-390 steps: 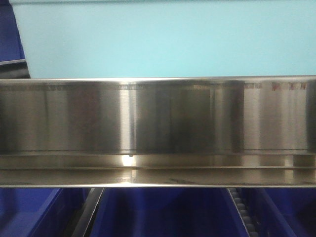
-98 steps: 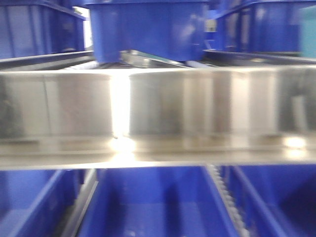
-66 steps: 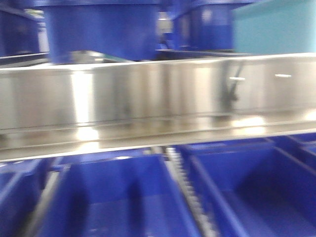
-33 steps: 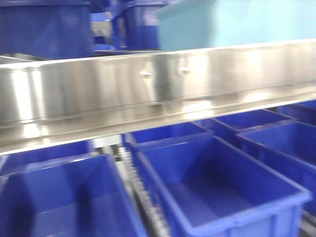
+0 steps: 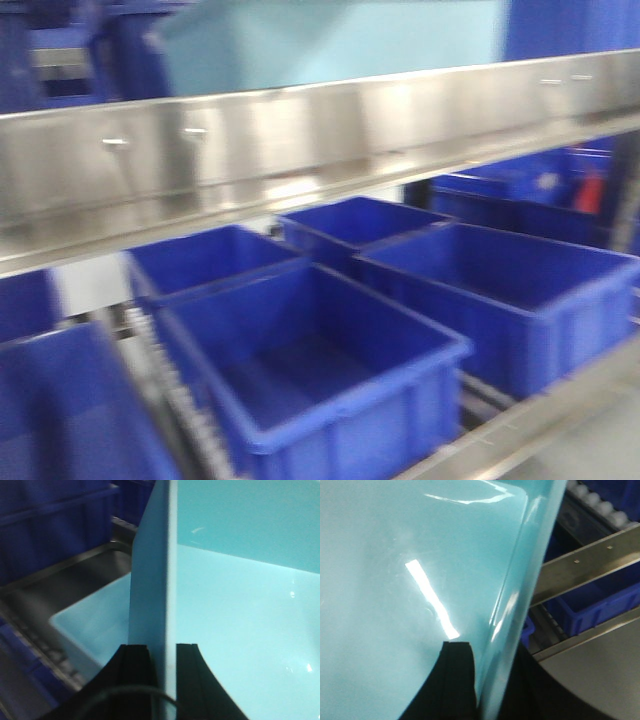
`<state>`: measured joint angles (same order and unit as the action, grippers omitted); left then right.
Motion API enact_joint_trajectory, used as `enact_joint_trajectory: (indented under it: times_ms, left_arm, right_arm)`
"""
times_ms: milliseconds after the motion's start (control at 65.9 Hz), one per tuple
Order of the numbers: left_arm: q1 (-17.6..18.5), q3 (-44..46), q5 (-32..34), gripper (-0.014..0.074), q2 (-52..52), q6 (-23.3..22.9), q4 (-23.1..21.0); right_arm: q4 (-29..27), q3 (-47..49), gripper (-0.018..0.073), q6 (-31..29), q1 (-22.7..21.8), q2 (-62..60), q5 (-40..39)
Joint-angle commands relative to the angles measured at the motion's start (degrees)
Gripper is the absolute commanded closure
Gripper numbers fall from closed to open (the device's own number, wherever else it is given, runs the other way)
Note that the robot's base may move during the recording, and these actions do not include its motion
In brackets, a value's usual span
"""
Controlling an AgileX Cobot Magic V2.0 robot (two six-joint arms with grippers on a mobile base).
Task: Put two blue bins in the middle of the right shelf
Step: 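Turn the base away from the rack while holding both bins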
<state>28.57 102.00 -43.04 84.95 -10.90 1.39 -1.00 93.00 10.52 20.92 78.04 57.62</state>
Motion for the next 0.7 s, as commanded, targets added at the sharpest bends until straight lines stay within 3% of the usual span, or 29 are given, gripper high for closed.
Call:
enact_joint_trajectory:
  times_ms: [0,683]
  left_arm:
    - [0.19,0.78,5.48,0.0707,-1.15,-1.35,-3.19]
    - [0.19,0.78,5.48,0.0707,-1.15,-1.35,-3.19]
  right_arm:
    - [0.7,0.48,0.0713,-1.58,-0.21,-0.41,-0.43]
    - [0.7,0.48,0.0713,-1.58,-0.21,-0.41,-0.67]
